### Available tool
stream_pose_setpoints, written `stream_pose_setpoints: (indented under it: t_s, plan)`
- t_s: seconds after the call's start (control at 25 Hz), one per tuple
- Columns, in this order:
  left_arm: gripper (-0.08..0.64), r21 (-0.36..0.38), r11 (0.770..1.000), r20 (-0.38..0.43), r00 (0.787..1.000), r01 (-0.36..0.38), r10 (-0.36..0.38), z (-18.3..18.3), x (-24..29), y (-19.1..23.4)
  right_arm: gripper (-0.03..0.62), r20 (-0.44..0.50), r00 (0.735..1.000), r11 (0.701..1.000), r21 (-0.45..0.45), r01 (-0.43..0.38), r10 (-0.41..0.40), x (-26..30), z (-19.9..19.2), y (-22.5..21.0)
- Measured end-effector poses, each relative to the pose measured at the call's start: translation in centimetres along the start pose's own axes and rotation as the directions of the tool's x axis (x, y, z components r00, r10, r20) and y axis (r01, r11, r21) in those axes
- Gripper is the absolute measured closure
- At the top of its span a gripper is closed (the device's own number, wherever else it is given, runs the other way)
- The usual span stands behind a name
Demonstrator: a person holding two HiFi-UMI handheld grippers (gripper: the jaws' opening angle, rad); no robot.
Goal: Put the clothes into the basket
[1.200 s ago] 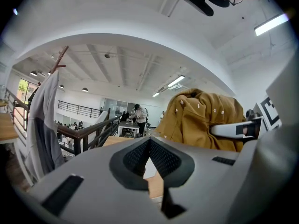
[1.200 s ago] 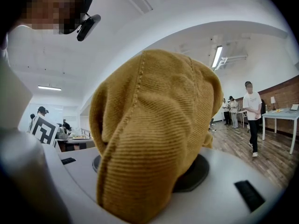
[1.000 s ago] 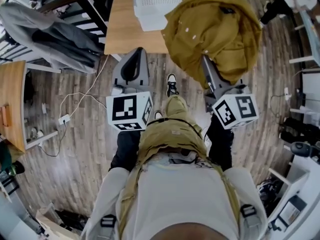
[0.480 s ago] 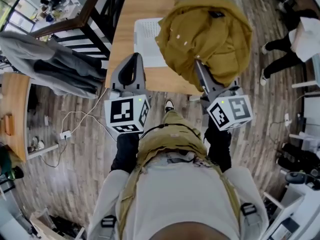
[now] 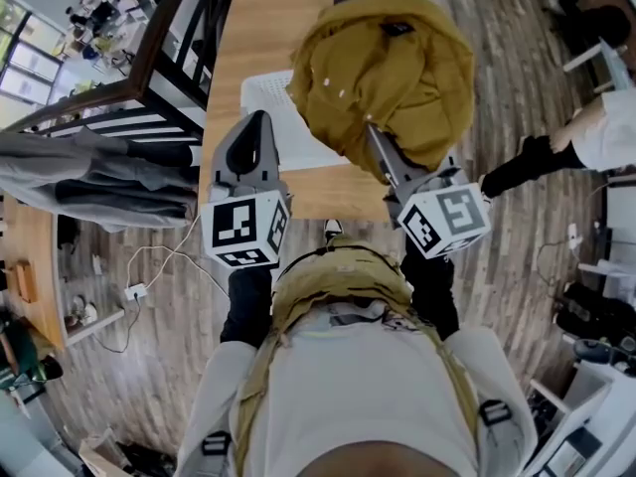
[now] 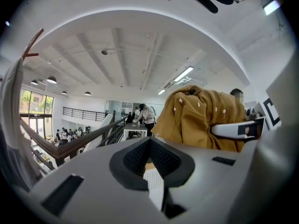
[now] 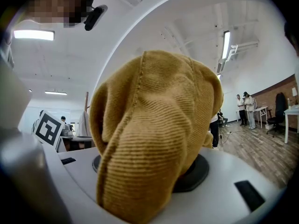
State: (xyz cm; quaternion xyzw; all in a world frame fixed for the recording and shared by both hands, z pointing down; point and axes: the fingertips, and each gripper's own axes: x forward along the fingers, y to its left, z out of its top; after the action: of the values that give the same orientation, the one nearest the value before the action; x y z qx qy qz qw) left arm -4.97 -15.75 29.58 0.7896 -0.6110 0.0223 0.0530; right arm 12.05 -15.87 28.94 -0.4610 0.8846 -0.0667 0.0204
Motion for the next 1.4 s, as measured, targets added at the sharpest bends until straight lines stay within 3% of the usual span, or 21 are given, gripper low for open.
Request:
stream_pose_setpoints:
  t_s: [0.32,0.88,1.4]
  plan:
    - [0.56,0.007,1.0,-0.026,0.999,0.025,-0.025,-0.3,3.9,-0.7,0.364,-0.005,1.0,1.0,0.012,0.008,-0.008,2.2,0.2,-2.9]
    - [0.56,-0.026,0.999,-0.127,0.991,0.047,-0.05,-2.8,5.2,3.0,0.365,-0.085,0.995,0.999,0.028,0.047,-0.044,5.4,-1.8,-1.5]
    - [0.56,-0.088,0.996,-0.293,0.954,0.032,-0.056,-10.1,7.0,5.1,0.364,-0.25,0.968,0.998,0.05,0.027,-0.014,9.2,-9.4,-1.3]
